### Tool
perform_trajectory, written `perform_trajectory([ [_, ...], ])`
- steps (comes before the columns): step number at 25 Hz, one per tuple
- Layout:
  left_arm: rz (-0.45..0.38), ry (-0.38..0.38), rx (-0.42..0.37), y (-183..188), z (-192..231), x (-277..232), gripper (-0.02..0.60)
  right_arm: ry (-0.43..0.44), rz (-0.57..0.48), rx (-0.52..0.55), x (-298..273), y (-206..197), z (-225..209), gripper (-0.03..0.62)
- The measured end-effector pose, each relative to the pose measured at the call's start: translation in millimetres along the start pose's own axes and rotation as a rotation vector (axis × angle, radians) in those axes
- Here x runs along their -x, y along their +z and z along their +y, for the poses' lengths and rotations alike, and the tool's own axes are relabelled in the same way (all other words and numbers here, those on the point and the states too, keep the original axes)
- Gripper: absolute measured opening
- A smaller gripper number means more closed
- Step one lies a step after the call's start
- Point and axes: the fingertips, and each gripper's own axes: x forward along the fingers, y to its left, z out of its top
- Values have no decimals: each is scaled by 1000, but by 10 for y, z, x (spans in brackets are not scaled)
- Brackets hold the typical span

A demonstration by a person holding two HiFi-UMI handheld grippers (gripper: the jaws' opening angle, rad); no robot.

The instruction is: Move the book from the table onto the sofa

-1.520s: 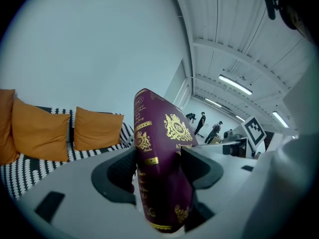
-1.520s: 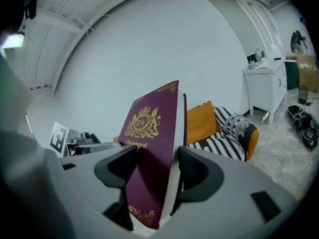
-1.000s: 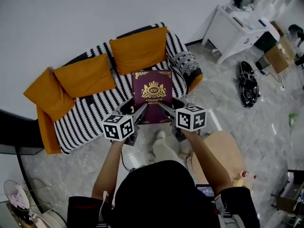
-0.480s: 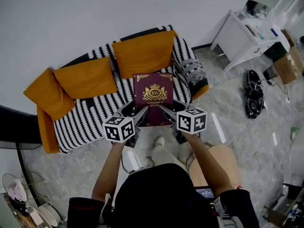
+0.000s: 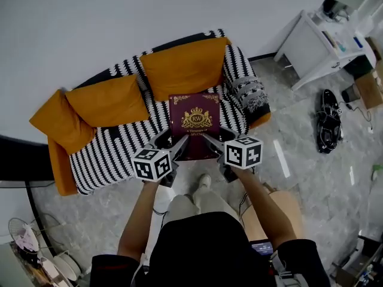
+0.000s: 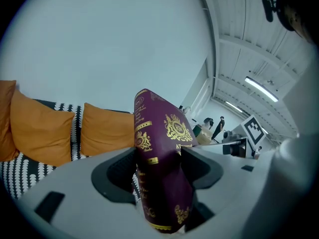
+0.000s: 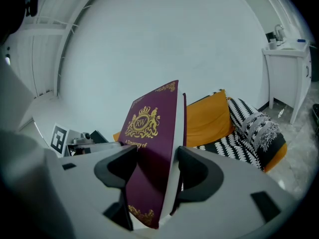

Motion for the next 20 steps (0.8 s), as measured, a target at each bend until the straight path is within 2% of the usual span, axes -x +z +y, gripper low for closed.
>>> perform_trajectory([
  [12, 30, 2, 74, -37, 584, -437, 293, -9, 77, -38, -627, 34, -353, 275],
  [16, 38, 4, 77, -32, 870, -508, 293, -15, 89, -46, -918, 30, -381, 275],
  [20, 52, -11, 122, -158, 1112, -672, 293, -33, 118, -46, -1160, -46, -519, 275],
])
